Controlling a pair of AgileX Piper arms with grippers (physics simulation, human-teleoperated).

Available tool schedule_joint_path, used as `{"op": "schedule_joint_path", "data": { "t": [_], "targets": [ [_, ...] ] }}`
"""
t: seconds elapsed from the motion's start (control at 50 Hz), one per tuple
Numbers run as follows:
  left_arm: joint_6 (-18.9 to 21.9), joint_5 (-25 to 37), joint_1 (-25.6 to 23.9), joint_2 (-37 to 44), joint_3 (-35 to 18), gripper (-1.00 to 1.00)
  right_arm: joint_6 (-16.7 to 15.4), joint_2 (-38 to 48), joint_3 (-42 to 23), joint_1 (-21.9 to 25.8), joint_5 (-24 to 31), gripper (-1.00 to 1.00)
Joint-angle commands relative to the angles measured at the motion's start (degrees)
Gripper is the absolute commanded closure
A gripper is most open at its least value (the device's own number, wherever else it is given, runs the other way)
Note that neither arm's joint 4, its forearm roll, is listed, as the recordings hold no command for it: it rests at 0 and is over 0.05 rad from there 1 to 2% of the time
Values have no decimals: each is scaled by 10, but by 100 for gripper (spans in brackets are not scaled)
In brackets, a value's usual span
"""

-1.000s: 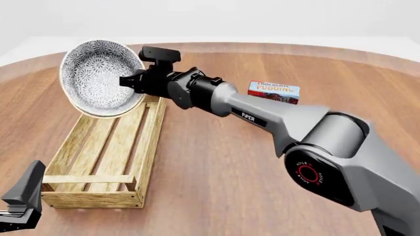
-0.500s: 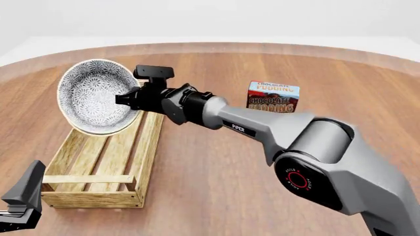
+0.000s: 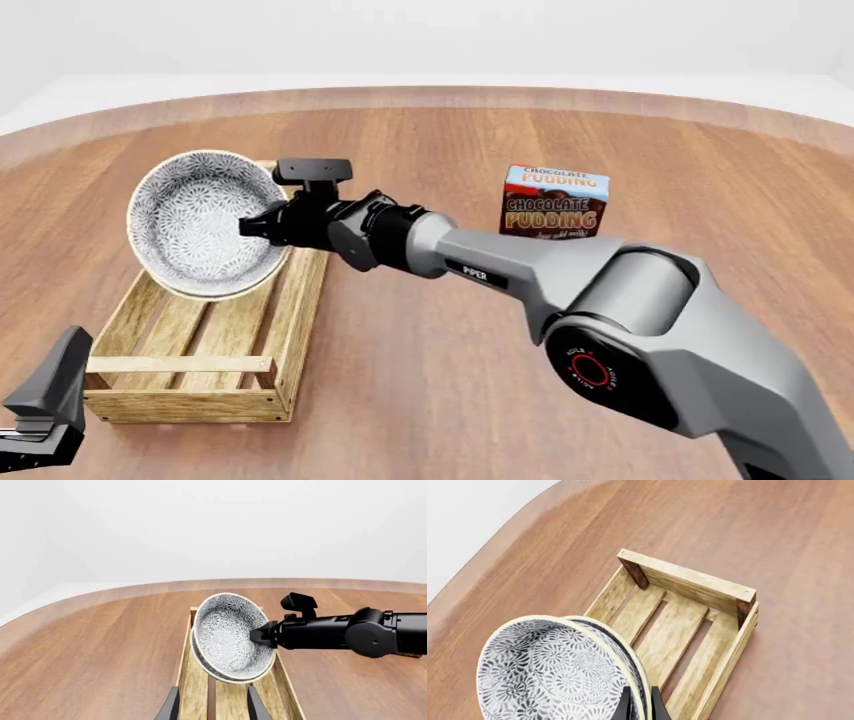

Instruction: Stack the left bowl on the right bowl and place them in the tray.

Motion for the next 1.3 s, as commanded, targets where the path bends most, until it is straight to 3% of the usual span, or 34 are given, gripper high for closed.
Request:
{"op": "schedule_joint_path", "data": {
  "t": [0.02, 0.48, 0.62, 0.64, 1.12, 1.3],
  "targets": [
    [0, 0, 0, 0, 0, -100, 1, 1, 0, -3, -2, 100],
    [0, 0, 0, 0, 0, -100, 3, 31, 4, 5, -6, 100],
    [0, 0, 0, 0, 0, -100, -17, 34, -8, 9, 7, 100],
    [0, 0, 0, 0, 0, -100, -15, 31, -4, 11, 2, -100],
    [0, 0, 0, 0, 0, -100, -14, 19, 7, 15, -4, -100],
    [0, 0, 0, 0, 0, -100, -24, -21, 31, -9, 1, -100]
  ]
}}
